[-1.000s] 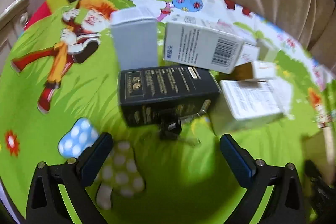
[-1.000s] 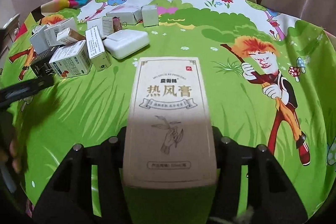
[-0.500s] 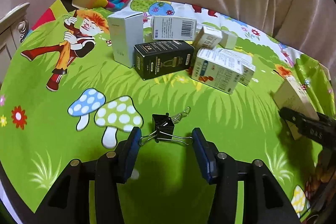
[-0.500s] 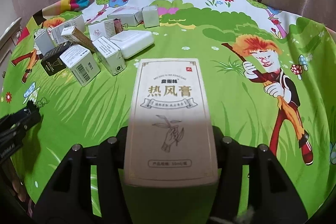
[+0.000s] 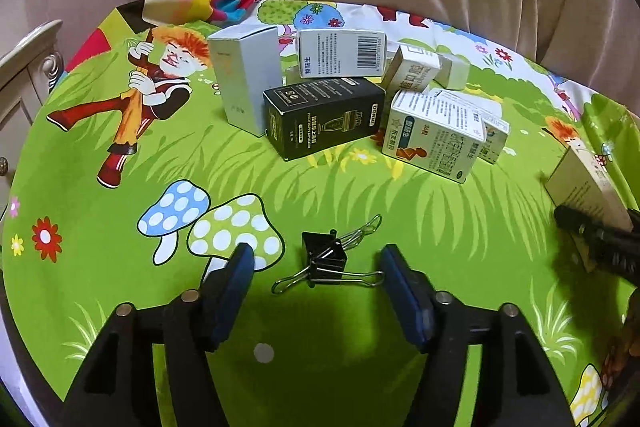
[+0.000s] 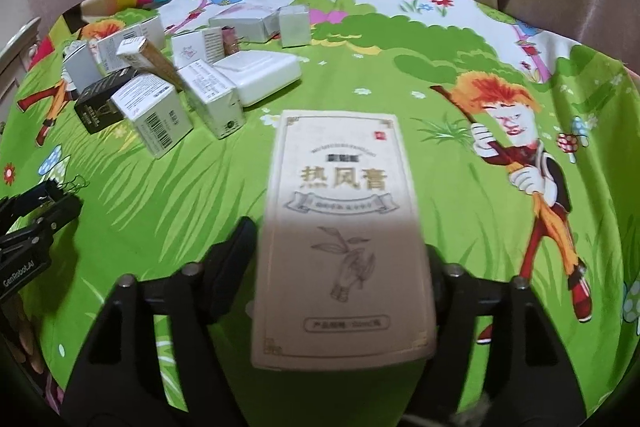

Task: Organize rigid objects
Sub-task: 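Carry the cream box and binder clip over to the storage box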

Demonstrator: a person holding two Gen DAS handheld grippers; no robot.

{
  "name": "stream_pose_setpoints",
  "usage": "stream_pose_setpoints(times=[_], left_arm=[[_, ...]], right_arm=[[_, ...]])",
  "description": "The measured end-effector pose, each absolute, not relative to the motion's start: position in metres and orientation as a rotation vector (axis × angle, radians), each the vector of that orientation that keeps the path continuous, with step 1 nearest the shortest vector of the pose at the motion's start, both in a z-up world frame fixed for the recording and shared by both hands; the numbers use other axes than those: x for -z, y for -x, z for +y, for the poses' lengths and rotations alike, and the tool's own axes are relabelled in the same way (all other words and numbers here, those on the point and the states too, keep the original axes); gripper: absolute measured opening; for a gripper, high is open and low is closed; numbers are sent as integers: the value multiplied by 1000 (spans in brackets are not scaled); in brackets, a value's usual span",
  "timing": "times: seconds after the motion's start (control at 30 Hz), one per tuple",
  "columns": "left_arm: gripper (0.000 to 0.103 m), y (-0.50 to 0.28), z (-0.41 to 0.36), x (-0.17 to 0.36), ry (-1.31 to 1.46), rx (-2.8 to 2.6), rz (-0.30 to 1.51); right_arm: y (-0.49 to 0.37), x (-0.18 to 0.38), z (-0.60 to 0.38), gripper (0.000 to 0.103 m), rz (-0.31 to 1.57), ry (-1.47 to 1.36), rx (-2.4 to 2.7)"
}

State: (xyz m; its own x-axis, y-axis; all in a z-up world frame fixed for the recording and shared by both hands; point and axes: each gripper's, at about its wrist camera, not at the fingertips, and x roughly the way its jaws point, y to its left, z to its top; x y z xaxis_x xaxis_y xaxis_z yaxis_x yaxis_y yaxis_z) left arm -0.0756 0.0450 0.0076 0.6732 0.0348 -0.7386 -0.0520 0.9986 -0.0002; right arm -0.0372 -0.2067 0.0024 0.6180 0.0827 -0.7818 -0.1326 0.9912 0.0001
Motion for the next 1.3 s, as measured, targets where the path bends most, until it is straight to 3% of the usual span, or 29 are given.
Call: stream_pose_setpoints(times=[0.1,0.5,0.77,1.1,1.3], left_arm=[[46,84,49,-7,46,-42,816],[46,95,48,-16,73,-38,817],[46,122,21,-90,29,8,609],[47,192,-3,-207,22,47,218],[47,228,-7,-239,19,61,68]], right_arm=[[39,-4,-214,55,888,19,-138],[41,-6,-234,55,874,-95,-103],[109,-54,-233,55,524,-109,-94],[208,-170,-220,55,39,-34,-85],[245,-200,-209,55,-112,-21,-87]])
